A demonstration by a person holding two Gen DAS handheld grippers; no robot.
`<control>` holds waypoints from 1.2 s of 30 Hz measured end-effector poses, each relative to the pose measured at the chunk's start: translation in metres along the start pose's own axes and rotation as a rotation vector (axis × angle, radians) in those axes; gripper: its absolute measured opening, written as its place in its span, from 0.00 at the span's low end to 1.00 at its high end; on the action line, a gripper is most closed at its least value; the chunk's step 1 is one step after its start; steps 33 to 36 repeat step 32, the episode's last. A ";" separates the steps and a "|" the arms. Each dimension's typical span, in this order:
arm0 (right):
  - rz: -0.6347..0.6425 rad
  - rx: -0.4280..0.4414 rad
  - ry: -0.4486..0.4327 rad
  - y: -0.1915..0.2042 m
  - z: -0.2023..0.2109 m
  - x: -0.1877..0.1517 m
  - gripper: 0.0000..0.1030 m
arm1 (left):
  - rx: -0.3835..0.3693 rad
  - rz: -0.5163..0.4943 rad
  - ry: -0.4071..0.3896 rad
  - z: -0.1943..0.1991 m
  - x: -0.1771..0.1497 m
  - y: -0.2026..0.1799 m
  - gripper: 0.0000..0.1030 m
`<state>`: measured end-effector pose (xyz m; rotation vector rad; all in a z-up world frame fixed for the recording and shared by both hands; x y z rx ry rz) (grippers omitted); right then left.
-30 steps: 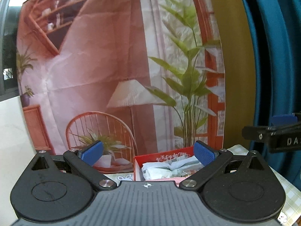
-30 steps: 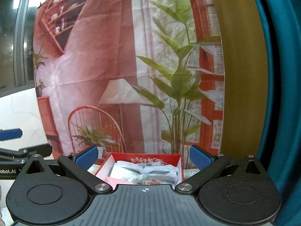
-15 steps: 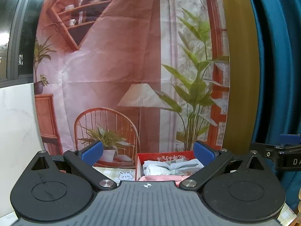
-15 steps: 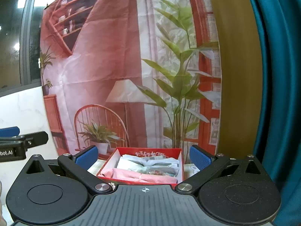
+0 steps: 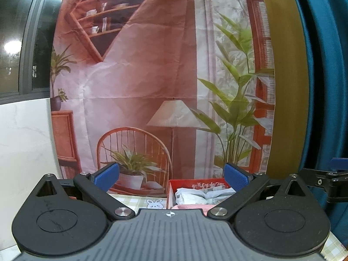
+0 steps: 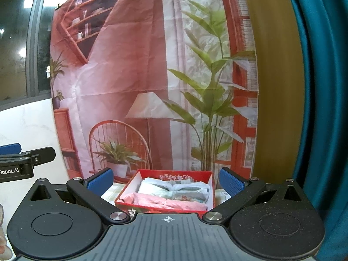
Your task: Organize soft objects
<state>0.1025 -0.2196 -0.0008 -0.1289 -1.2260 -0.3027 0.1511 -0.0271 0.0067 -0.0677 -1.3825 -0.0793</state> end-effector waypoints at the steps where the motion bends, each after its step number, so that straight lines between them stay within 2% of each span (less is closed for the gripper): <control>1: 0.000 0.002 0.001 0.001 0.000 0.000 1.00 | 0.002 0.000 -0.001 0.001 0.000 0.000 1.00; 21: -0.001 0.001 0.002 0.000 0.004 0.000 1.00 | -0.011 0.014 0.028 0.001 -0.007 0.002 1.00; 36: 0.002 0.005 0.012 0.001 0.003 -0.003 1.00 | -0.041 0.018 0.019 0.001 -0.007 0.001 1.00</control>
Point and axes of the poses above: each gripper's, at about its wrist camera, not at the fingertips, and z roughly against the way its jaws point, y to its left, x to its top, the point moved 10 cm from there along -z, roughly the way its jaws point, and after that the axes turned 4 degrees about z, right-handed, at the moved point
